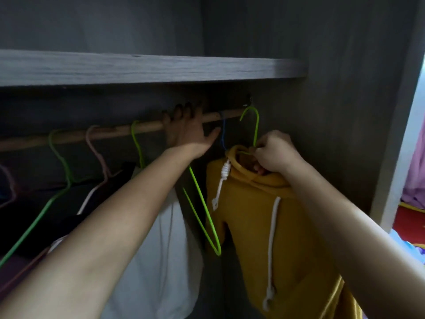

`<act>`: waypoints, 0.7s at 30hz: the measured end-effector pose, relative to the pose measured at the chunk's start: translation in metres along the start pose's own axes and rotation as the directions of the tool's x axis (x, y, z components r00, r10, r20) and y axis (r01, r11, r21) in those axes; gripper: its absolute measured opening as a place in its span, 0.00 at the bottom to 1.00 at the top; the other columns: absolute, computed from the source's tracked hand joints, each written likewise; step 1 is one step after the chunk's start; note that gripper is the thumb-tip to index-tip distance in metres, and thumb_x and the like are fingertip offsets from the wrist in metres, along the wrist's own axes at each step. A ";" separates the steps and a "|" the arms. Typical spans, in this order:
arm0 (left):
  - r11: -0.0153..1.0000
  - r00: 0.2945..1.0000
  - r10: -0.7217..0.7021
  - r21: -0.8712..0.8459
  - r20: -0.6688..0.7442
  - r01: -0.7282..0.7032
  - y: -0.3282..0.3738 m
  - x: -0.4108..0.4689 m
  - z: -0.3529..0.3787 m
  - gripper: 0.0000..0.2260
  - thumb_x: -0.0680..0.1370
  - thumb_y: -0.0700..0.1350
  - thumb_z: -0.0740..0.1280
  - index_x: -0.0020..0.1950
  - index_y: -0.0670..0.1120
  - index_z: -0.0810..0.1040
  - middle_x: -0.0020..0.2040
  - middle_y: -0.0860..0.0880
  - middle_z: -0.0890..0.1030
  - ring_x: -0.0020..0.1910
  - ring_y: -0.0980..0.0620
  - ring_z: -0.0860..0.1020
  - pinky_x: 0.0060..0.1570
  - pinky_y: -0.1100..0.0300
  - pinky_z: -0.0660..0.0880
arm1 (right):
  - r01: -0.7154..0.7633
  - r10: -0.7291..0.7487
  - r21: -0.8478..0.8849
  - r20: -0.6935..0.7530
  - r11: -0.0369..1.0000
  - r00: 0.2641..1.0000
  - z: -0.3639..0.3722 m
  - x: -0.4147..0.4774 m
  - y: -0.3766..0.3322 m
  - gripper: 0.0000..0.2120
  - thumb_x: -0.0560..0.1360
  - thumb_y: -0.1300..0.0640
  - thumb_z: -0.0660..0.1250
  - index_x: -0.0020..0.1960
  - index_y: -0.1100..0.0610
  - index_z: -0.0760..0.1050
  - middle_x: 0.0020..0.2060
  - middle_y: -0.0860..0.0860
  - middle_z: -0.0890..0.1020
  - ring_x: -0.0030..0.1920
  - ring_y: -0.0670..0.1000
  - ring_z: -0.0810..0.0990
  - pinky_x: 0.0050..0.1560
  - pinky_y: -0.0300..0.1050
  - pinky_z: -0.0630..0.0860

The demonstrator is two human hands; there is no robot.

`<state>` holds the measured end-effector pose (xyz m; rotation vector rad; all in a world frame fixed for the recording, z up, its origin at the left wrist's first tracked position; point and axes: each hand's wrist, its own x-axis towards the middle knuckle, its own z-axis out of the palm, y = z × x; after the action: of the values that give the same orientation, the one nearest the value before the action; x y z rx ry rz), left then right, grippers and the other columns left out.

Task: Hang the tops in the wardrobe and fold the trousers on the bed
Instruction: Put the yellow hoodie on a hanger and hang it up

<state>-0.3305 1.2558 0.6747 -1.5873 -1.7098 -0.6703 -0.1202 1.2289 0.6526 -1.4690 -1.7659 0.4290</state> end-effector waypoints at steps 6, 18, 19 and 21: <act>0.980 0.983 0.185 0.069 0.013 -0.185 -0.014 0.012 -0.003 0.24 0.74 0.52 0.67 0.70 0.48 0.72 0.60 0.42 0.79 0.58 0.38 0.76 0.53 0.50 0.73 | 0.093 -0.093 -0.006 -0.026 0.996 0.995 0.006 0.001 -0.008 0.08 0.81 0.55 0.66 0.46 0.57 0.79 0.32 0.53 0.84 0.28 0.47 0.84 0.32 0.43 0.83; 0.972 0.985 0.171 0.169 -0.020 -0.165 -0.085 -0.014 -0.025 0.16 0.73 0.48 0.66 0.58 0.43 0.76 0.50 0.39 0.81 0.50 0.36 0.78 0.46 0.49 0.73 | 0.255 -0.273 -0.175 -0.084 0.951 0.958 0.061 0.022 -0.082 0.08 0.79 0.60 0.65 0.57 0.59 0.77 0.52 0.58 0.81 0.51 0.59 0.83 0.52 0.49 0.82; 0.974 0.985 0.170 0.154 -0.025 -0.164 -0.085 -0.013 -0.025 0.16 0.73 0.48 0.66 0.58 0.43 0.76 0.51 0.39 0.81 0.50 0.36 0.78 0.46 0.49 0.73 | 0.227 -0.239 -0.235 -0.023 0.945 0.971 0.073 0.024 -0.081 0.10 0.80 0.60 0.64 0.60 0.61 0.76 0.55 0.59 0.81 0.54 0.59 0.82 0.54 0.49 0.81; 0.979 0.987 0.157 0.135 -0.032 -0.151 -0.084 -0.013 -0.023 0.16 0.73 0.48 0.65 0.58 0.44 0.76 0.50 0.40 0.82 0.50 0.37 0.78 0.46 0.50 0.73 | 0.179 -0.174 -0.257 0.043 0.950 0.984 0.093 0.026 -0.073 0.11 0.81 0.60 0.63 0.60 0.63 0.75 0.55 0.60 0.82 0.54 0.58 0.83 0.55 0.49 0.81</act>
<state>-0.4101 1.2201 0.6861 -1.5813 -1.5488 -0.4997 -0.2386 1.2536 0.6523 -1.4692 -2.0095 0.1216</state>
